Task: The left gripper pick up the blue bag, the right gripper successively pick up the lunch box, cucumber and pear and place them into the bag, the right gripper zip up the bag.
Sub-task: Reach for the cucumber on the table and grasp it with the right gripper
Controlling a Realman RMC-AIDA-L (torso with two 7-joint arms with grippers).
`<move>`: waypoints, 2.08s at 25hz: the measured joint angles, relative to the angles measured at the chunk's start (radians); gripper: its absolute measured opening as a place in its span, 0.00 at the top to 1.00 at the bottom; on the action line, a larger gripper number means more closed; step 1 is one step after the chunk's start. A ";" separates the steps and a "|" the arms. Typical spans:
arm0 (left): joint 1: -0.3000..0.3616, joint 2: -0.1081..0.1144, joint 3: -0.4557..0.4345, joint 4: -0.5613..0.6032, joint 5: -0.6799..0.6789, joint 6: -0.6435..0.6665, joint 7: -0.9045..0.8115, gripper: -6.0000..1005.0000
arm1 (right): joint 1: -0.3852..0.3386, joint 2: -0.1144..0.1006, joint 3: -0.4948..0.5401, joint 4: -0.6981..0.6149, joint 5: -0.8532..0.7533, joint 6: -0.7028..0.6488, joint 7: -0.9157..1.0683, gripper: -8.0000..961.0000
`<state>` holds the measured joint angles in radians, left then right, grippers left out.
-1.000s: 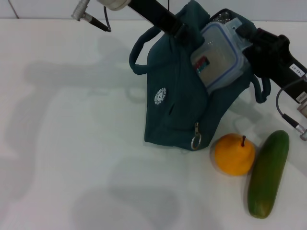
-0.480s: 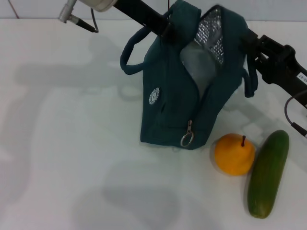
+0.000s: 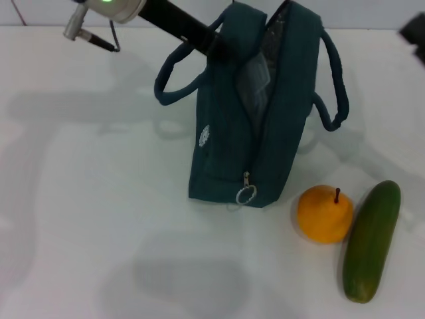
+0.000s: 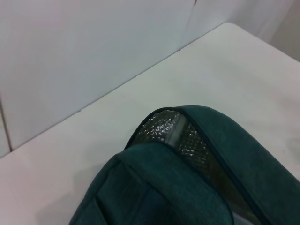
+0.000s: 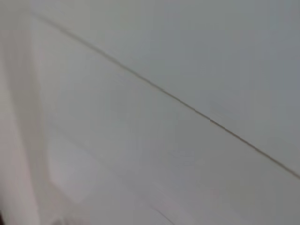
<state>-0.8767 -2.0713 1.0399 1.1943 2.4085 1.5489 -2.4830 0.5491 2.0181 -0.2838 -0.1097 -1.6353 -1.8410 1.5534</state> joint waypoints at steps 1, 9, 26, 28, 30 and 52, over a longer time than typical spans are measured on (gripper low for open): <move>0.004 -0.001 -0.006 0.000 0.000 0.000 0.005 0.94 | -0.015 -0.001 0.000 -0.026 0.002 -0.027 -0.021 0.67; 0.040 -0.011 -0.045 -0.007 -0.045 -0.011 0.039 0.94 | -0.132 -0.022 -0.072 -0.286 -0.011 -0.158 -0.119 0.66; 0.104 -0.012 -0.044 -0.083 -0.190 -0.100 0.083 0.94 | -0.127 -0.085 -0.247 -0.861 -0.354 -0.157 -0.058 0.18; 0.110 -0.013 -0.044 -0.102 -0.217 -0.112 0.096 0.94 | -0.094 -0.097 -0.256 -0.906 -0.434 -0.160 -0.020 0.14; 0.113 -0.013 -0.044 -0.112 -0.232 -0.116 0.107 0.94 | -0.062 -0.108 -0.281 -0.931 -0.497 -0.164 0.011 0.09; 0.120 -0.015 -0.032 -0.175 -0.322 -0.145 0.150 0.94 | 0.145 -0.127 -0.750 -1.095 -0.682 -0.173 0.087 0.09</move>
<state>-0.7567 -2.0863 1.0074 1.0195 2.0867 1.4035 -2.3330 0.6944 1.8912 -1.0335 -1.2050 -2.3173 -2.0142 1.6400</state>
